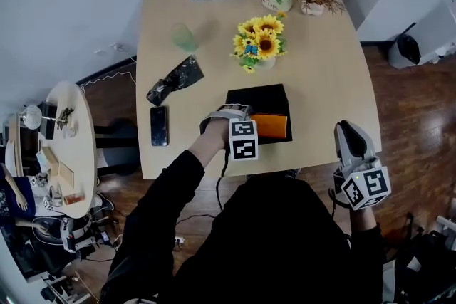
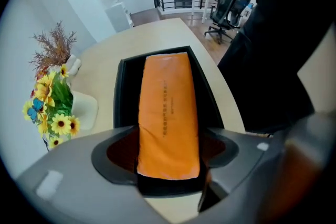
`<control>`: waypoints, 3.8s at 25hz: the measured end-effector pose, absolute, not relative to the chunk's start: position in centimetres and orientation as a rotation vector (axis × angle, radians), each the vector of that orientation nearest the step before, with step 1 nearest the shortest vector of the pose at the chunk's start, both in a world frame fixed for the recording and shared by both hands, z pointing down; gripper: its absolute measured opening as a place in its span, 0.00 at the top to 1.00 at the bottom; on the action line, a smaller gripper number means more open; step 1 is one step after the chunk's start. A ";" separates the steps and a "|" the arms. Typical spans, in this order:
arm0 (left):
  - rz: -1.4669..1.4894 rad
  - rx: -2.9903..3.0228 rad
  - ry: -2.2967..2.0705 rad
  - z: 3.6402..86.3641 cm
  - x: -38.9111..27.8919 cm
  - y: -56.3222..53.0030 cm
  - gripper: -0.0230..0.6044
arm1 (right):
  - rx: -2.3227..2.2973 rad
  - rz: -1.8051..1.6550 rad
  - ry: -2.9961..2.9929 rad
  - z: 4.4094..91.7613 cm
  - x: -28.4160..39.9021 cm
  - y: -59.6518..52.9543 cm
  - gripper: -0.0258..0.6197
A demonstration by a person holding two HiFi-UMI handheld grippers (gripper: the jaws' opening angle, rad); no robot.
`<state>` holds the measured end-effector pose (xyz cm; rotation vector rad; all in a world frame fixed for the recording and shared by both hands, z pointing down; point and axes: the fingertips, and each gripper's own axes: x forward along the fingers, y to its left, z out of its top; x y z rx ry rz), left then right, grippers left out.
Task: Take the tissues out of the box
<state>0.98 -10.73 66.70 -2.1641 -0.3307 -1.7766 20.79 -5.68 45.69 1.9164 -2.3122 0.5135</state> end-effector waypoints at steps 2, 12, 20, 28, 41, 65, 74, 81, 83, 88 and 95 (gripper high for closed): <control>-1.770 -2.159 -0.302 67.1 1.0 -10.8 0.46 | 1.919 0.522 -2.306 46.0 21.1 -5.6 0.89; -1.697 -2.229 -0.198 66.7 0.9 -10.7 0.52 | 1.910 0.527 -2.308 46.2 21.0 -5.3 0.91; -1.489 -2.439 0.163 58.4 -0.7 -11.4 0.52 | 1.853 0.512 -2.345 45.7 19.4 -6.1 0.92; -1.053 -2.765 0.724 48.8 -4.2 -10.9 0.51 | 1.724 0.469 -2.450 44.8 15.2 -8.2 0.92; -0.485 -2.966 1.511 44.5 -14.8 -9.7 0.51 | 1.541 0.468 -2.540 45.2 10.6 -9.8 0.93; -0.967 -2.811 1.436 51.6 -19.6 -11.6 0.51 | 1.567 0.502 -2.504 46.0 11.0 -10.0 0.94; -1.488 -2.759 1.051 60.9 -20.2 -12.7 0.51 | 1.571 0.524 -2.480 46.5 11.0 -9.4 0.94; -1.874 -2.451 0.718 64.9 -21.0 -12.6 0.50 | 1.607 0.553 -2.454 47.2 11.8 -9.0 0.94; -1.934 -2.392 0.629 65.6 -20.9 -12.3 0.50 | 1.612 0.560 -2.454 47.3 11.8 -8.9 0.94; -1.970 -2.415 0.511 66.6 -19.6 -11.9 0.49 | 1.616 0.574 -2.451 47.8 11.9 -8.9 0.94; -2.004 -2.441 0.513 67.7 -19.7 -11.8 0.48 | 1.603 0.590 -2.451 48.0 11.8 -8.9 0.94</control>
